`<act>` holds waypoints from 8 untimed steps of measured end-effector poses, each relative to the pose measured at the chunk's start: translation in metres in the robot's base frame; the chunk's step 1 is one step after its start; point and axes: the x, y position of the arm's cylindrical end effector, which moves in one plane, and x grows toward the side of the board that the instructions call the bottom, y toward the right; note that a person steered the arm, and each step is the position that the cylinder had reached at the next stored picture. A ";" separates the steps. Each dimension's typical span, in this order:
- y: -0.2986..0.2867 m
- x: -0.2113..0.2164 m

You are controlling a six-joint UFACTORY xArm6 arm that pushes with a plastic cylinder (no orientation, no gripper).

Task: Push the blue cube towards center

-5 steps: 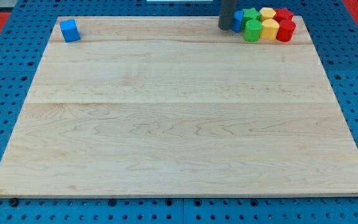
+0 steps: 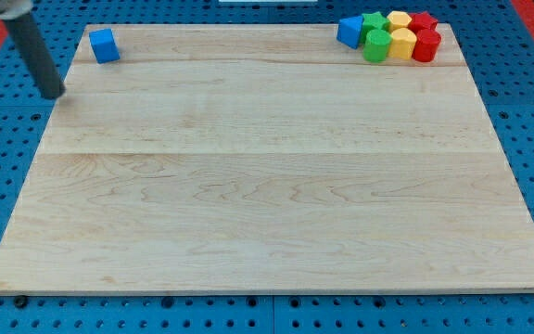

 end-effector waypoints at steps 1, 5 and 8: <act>-0.001 -0.005; 0.082 -0.099; 0.177 -0.041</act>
